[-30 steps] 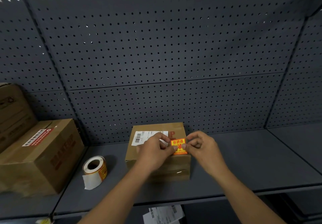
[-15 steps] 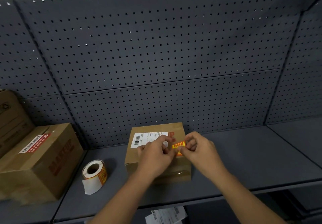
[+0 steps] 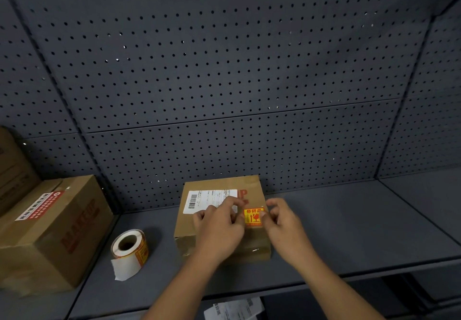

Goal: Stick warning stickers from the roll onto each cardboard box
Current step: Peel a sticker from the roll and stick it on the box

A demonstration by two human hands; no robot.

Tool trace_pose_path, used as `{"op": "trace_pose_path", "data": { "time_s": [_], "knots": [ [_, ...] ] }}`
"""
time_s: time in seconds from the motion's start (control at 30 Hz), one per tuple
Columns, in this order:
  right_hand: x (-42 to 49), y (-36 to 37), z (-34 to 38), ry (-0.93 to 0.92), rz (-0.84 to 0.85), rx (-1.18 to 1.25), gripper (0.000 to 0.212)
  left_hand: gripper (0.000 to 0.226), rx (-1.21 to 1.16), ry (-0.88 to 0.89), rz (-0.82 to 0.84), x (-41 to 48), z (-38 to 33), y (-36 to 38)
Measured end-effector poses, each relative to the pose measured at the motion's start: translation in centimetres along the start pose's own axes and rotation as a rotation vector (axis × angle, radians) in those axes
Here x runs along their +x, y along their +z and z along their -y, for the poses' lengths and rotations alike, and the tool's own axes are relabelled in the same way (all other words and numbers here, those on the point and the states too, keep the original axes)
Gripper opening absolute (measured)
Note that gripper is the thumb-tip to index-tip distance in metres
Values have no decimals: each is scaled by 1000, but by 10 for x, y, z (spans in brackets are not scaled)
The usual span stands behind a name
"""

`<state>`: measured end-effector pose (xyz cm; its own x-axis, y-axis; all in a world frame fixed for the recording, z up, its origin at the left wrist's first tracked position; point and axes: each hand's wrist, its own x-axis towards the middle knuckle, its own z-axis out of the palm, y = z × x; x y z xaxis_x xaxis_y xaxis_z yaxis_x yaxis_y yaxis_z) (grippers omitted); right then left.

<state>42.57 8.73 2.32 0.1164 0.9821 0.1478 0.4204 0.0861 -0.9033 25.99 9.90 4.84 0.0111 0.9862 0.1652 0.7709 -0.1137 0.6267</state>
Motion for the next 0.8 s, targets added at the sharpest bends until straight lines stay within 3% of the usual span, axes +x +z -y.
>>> {"op": "trace_pose_path", "data": {
  "time_s": [0.13, 0.23, 0.37, 0.63, 0.8],
  "knots": [
    [4, 4, 3, -6, -64, -59, 11, 23, 66, -37, 10, 5, -7, 1],
    [8, 8, 5, 5, -57, -150, 27, 36, 123, -48, -3, 8, -10, 6],
    [15, 9, -2, 34, -18, -84, 27, 37, 144, -48, -48, 11, -6, 11],
    [20, 5, -6, 29, -9, -66, 23, 30, 83, -78, 30, 16, -4, 8],
    [13, 4, 0, 0, 38, -40, 26, 42, 101, -59, 80, 14, -7, 3]
  ]
}}
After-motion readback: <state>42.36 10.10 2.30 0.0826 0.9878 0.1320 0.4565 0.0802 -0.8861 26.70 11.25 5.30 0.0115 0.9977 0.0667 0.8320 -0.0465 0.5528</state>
